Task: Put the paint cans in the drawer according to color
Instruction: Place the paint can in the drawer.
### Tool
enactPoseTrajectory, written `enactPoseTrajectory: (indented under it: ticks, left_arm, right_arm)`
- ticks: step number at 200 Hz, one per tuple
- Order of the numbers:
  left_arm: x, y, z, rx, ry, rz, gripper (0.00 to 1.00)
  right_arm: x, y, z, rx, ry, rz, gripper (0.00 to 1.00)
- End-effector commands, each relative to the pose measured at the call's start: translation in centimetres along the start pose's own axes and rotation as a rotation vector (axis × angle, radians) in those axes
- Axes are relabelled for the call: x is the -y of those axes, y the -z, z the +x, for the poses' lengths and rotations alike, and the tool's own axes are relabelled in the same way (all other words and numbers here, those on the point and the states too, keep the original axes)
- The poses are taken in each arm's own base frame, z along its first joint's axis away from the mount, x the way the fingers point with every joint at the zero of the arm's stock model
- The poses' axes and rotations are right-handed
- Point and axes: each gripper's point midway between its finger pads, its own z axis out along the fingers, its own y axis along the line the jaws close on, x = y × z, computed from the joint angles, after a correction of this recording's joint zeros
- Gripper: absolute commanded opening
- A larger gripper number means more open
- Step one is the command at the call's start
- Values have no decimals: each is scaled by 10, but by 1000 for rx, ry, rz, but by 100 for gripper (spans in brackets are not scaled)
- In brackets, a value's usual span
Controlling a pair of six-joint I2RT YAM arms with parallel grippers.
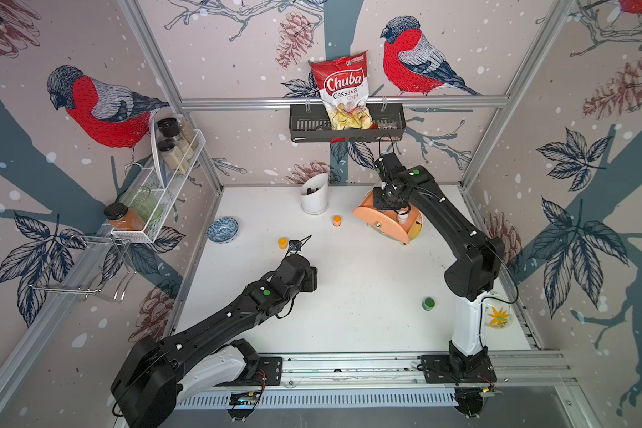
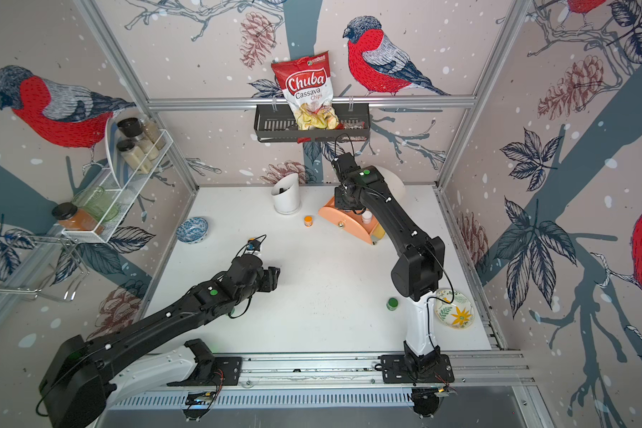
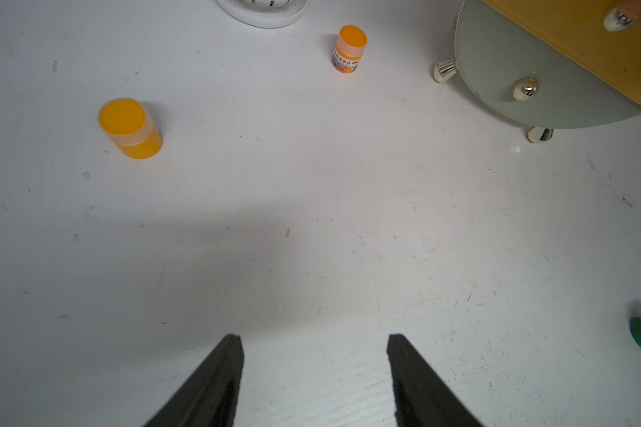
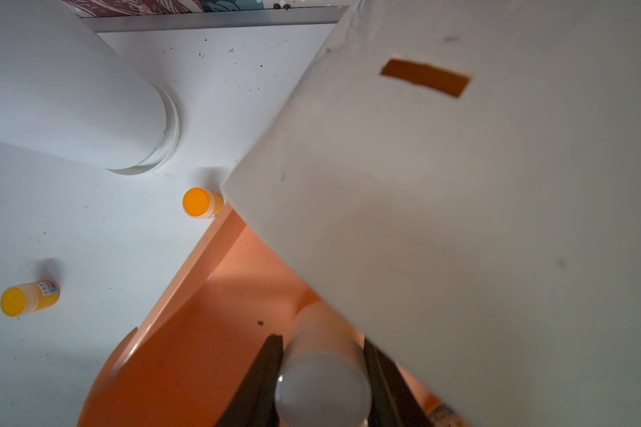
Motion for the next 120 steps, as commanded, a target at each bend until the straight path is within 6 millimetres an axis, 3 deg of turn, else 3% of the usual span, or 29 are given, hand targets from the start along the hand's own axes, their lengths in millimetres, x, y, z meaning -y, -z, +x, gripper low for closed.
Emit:
enactPoseTrajectory:
  ticks: [1,33,62,89,120]
  left_arm:
    - [2,0,-2,8,0,10,65]
    - [1,3,-3,15,2,9,65]
    - [2,5,-5,22,7,17,65]
    - [13,7,-11,35,-5,68,65]
    - [40,14,-28,95,-32,185,65]
  right_arm:
    - [1,6,-6,21,7,5,44]
    - [6,20,-14,53,-6,18,51]
    - [7,37,-22,78,-12,10,51]
    - [8,69,-32,138,-25,-18,51]
    - [13,110,-36,213,-41,-52,52]
